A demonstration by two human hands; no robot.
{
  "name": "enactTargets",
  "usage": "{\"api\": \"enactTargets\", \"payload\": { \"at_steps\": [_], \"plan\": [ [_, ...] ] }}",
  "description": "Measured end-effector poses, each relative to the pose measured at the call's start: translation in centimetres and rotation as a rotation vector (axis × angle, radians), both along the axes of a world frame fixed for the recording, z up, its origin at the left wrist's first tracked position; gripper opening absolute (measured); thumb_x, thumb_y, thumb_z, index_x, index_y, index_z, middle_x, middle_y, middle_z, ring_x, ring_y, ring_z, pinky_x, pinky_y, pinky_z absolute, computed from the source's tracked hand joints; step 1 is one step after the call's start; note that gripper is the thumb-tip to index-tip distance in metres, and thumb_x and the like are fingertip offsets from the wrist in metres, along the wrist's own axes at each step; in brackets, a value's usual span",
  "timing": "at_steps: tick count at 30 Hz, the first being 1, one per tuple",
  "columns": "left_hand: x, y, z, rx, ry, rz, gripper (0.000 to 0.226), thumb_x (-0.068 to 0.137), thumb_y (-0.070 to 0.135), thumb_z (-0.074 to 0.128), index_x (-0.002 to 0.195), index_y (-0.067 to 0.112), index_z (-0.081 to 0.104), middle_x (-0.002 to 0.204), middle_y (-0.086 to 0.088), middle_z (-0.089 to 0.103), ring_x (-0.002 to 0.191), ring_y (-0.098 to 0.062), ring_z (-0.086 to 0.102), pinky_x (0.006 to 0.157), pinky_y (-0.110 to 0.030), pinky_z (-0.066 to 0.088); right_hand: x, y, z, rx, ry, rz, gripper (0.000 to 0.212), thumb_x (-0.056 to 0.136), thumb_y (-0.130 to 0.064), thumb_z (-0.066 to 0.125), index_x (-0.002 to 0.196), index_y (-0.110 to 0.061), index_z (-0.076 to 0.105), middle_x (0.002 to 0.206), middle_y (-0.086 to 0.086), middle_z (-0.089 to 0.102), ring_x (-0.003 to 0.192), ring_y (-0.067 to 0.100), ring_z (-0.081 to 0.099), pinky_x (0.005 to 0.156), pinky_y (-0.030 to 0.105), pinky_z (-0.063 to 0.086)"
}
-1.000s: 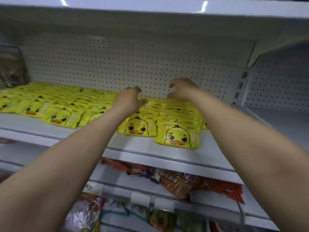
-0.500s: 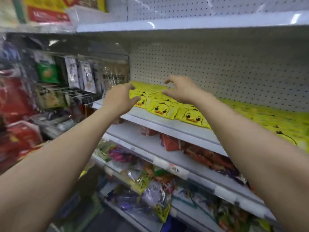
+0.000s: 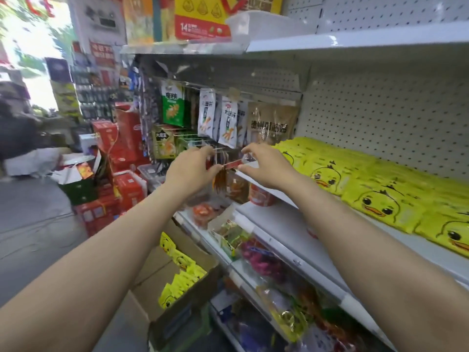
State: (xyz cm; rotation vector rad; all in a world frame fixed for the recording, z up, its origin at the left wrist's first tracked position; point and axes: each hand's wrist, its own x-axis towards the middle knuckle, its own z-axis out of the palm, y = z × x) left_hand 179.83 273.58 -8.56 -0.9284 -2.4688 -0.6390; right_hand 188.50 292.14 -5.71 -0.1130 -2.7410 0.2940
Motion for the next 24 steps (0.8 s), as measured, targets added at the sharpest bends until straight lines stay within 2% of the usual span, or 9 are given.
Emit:
{"api": "enactTargets", "payload": {
  "at_steps": [6, 11, 15, 18, 21, 24],
  "plan": [
    [-13.1, -3.5, -2.4, -0.069, -0.109, 0.078, 0.046, 0.091, 0.048, 0.056, 0.129, 0.023, 0.054, 0.119, -0.010, 0.061, 0.110, -0.031, 0.057, 0.085, -0.042, 0.051, -14.9, -3.6, -2.4, -0.036, -0.136, 0.082, 0.053, 0.094, -0.048, 0.058, 0.138, -0.022, 0.047, 0.138, 0.005, 0.049, 0.125, 0.025, 0.048, 0.096, 0.042, 0.047],
    [-22.1, -5.7, -6.4, -0.127, -0.193, 0.141, 0.045, 0.091, 0.046, 0.056, 0.129, 0.021, 0.055, 0.120, -0.011, 0.061, 0.104, -0.032, 0.060, 0.082, -0.040, 0.052, -24.7, -5.7, -6.4, -0.070, -0.258, 0.090, 0.053, 0.094, -0.046, 0.058, 0.139, -0.020, 0.046, 0.133, 0.005, 0.050, 0.119, 0.025, 0.052, 0.093, 0.041, 0.049],
    [-27.8, -7.1, -11.6, -0.170, -0.314, 0.131, 0.043, 0.091, 0.043, 0.056, 0.129, 0.023, 0.054, 0.123, -0.010, 0.060, 0.110, -0.032, 0.057, 0.086, -0.043, 0.051, -30.3, -6.6, -11.9, -0.111, -0.396, 0.063, 0.052, 0.095, -0.046, 0.057, 0.137, -0.018, 0.048, 0.131, 0.008, 0.052, 0.119, 0.027, 0.052, 0.091, 0.042, 0.050],
    [-31.2, -7.6, -16.4, -0.223, -0.389, 0.095, 0.044, 0.090, 0.041, 0.056, 0.130, 0.022, 0.055, 0.119, -0.011, 0.063, 0.110, -0.033, 0.058, 0.086, -0.041, 0.050, -33.6, -7.1, -17.0, -0.168, -0.482, 0.013, 0.053, 0.093, -0.045, 0.059, 0.136, -0.017, 0.050, 0.128, 0.009, 0.056, 0.118, 0.027, 0.053, 0.089, 0.036, 0.048],
    [-34.8, -7.8, -22.5, -0.291, -0.522, 0.001, 0.042, 0.087, 0.041, 0.058, 0.123, 0.020, 0.060, 0.112, -0.014, 0.065, 0.106, -0.036, 0.060, 0.084, -0.043, 0.051, -35.5, -7.6, -22.8, -0.230, -0.570, -0.065, 0.055, 0.092, -0.042, 0.062, 0.138, -0.014, 0.049, 0.134, 0.012, 0.056, 0.121, 0.031, 0.053, 0.089, 0.033, 0.043],
    [-37.1, -8.0, -28.1, -0.386, -0.661, -0.113, 0.040, 0.088, 0.040, 0.060, 0.119, 0.017, 0.063, 0.110, -0.017, 0.065, 0.105, -0.038, 0.060, 0.082, -0.043, 0.051, -35.9, -7.9, -28.9, -0.283, -0.692, -0.189, 0.054, 0.089, -0.043, 0.066, 0.133, -0.015, 0.054, 0.130, 0.015, 0.058, 0.119, 0.034, 0.054, 0.090, 0.036, 0.046]
  ]
}}
